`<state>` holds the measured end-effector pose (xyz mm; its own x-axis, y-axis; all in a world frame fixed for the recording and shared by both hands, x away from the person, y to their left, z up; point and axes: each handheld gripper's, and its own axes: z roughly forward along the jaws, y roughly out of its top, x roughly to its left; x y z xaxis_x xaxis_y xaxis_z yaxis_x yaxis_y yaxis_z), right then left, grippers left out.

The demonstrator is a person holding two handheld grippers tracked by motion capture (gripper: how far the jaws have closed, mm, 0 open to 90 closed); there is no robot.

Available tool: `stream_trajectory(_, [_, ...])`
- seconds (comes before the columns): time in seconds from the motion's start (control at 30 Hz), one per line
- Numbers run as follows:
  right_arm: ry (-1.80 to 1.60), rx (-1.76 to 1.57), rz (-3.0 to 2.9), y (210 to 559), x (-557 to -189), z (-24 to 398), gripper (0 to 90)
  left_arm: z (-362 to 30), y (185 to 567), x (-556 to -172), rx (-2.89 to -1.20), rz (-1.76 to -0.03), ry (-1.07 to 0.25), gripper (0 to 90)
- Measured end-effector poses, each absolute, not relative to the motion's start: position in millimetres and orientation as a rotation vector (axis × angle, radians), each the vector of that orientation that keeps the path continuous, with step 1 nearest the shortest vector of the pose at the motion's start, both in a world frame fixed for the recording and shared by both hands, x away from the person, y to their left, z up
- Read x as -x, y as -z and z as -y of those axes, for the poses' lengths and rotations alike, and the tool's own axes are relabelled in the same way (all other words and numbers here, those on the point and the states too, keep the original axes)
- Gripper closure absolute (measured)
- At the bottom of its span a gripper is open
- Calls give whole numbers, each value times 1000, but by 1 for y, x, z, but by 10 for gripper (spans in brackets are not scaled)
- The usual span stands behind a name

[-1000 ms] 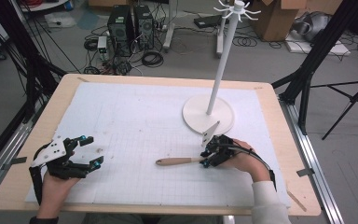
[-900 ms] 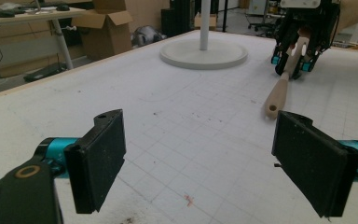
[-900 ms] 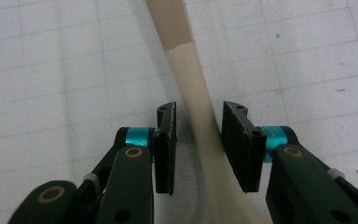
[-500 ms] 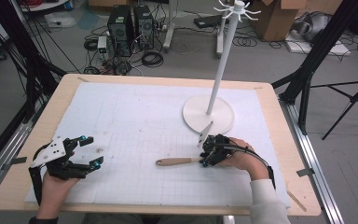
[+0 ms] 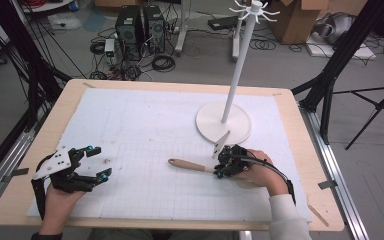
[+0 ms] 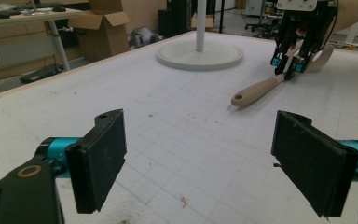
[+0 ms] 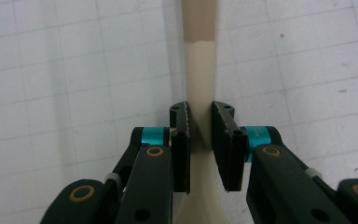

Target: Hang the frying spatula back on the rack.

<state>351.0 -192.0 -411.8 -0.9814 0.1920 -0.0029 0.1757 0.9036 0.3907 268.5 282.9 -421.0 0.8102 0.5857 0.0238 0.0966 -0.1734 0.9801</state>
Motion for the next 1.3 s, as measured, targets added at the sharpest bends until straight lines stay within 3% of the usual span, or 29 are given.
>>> stream_trajectory(0.83, [-1174,-413,-2587,365,-312,207,777,-271,407,-263,-1646,-484,-425,184])
stream_trajectory(1.3, [-1482,-496,-2269,356,-285,213,777,-257,392,-260,-1600,-452,-407,184])
